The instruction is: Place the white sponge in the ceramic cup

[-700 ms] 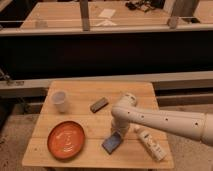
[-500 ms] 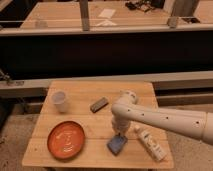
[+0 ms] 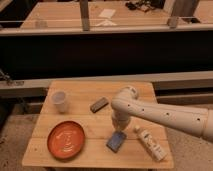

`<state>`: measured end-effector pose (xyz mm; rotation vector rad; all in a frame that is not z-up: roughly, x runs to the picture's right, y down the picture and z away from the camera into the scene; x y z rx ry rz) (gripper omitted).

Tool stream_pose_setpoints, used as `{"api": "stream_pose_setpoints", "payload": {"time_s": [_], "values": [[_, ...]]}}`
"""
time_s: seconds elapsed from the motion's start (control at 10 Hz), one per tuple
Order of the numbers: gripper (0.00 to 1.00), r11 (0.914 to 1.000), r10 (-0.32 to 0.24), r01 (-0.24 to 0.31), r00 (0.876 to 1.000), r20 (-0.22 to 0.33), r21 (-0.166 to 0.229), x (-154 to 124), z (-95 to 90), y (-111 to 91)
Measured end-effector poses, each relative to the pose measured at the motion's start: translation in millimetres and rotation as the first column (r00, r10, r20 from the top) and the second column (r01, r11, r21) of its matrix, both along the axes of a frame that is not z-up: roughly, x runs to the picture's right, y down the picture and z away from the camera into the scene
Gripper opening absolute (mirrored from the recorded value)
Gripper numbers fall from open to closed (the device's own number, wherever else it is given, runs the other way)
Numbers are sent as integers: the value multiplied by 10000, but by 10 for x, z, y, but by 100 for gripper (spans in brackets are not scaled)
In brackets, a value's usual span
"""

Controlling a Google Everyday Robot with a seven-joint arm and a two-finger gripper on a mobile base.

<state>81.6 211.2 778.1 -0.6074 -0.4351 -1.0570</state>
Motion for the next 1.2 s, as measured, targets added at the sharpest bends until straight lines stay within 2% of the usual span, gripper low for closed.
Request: {"api": "stream_pose_setpoints", "payload": {"time_s": [0.3,0.5,0.6,0.7,1.0,1.2], "values": [[33,9994,-353,353,9989,304,6,-24,-32,15],[48,9991,-434,435,9983,393,6,-15,-29,13],[59,9988,-486,487,9978,460,-8,-17,-25,17],[64,9986,-529,530,9973,515,-8,-16,-25,18],[64,9974,-725,726,9948,709,7,-19,-33,20],[64,9969,-773,783,9943,734,-114,-13,19,91]]}}
